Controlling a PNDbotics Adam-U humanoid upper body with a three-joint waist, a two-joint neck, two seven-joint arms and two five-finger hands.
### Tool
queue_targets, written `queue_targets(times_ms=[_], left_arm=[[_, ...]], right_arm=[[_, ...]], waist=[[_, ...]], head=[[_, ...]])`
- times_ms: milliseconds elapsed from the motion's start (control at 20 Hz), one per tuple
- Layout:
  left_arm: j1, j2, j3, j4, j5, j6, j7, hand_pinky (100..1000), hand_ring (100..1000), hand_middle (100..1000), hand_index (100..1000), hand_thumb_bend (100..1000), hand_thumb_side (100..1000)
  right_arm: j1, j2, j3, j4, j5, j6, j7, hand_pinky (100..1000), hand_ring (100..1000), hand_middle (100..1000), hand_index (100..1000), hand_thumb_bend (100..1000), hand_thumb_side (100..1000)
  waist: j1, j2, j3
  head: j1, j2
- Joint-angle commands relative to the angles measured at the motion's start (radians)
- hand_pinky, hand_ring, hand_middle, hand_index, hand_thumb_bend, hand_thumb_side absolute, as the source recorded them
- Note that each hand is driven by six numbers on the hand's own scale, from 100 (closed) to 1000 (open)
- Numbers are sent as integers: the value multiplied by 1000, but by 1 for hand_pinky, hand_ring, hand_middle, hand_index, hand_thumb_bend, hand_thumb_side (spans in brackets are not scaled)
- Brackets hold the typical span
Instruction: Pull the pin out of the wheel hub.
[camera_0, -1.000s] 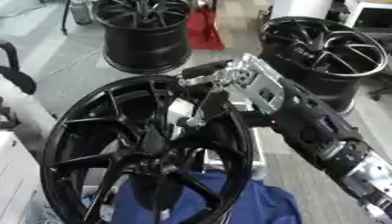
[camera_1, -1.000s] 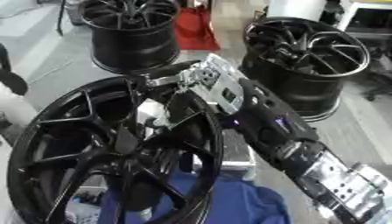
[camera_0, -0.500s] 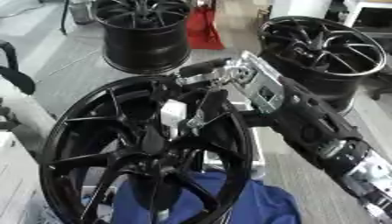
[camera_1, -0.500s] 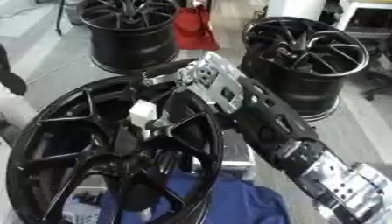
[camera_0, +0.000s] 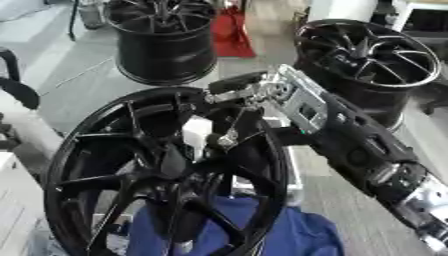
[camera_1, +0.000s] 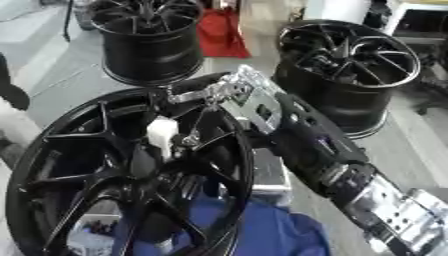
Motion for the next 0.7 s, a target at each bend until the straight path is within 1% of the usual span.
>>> queue_targets(times_ms=[50, 100, 150, 200, 250, 350, 550, 700], left_arm=[[-11, 10, 4, -13, -4, 0, -1, 608, 705, 681, 774, 310, 646], [-11, 10, 4, -13, -4, 0, -1, 608, 705, 681, 774, 310, 647], [-11, 10, 4, -13, -5, 0, -2, 608, 705, 681, 774, 310, 647], [-11, 10, 4, -12, -5, 0, -3, 608, 705, 681, 774, 310, 647], [-11, 10, 3, -12, -5, 0, -3, 609, 705, 681, 774, 310, 647], [-12, 10, 3, -12, -5, 0, -5, 609, 705, 681, 775, 310, 648], [-12, 11, 3, -11, -6, 0, -6, 609, 705, 681, 776, 311, 648], [-11, 12, 3, -10, -6, 1, -7, 609, 705, 681, 776, 311, 648]], right_arm=[[-22, -18, -11, -18, -13, -149, 153, 774, 811, 701, 765, 119, 100], [-23, -18, -10, -20, -15, -147, 153, 773, 808, 691, 755, 118, 100], [-24, -17, -10, -22, -16, -146, 153, 769, 800, 647, 717, 117, 100], [-25, -16, -10, -24, -18, -144, 153, 769, 799, 640, 712, 116, 100], [-26, -15, -11, -25, -21, -142, 153, 765, 792, 601, 671, 113, 100], [-30, -14, -13, -30, -28, -137, 153, 761, 783, 565, 634, 106, 100], [-44, -17, -23, -46, -48, -120, 153, 755, 770, 514, 559, 100, 100], [-58, -25, -28, -64, -68, -106, 153, 754, 766, 497, 541, 100, 100]], waist=[[6, -9, 2], [6, -10, 3], [5, -10, 3], [4, -10, 3], [3, -10, 4], [2, -11, 4], [1, -14, 5], [-1, -18, 4]], head=[[-3, -10], [-3, -11], [-4, -11], [-4, -11], [-5, -11], [-5, -11], [-6, -10], [-5, -9]])
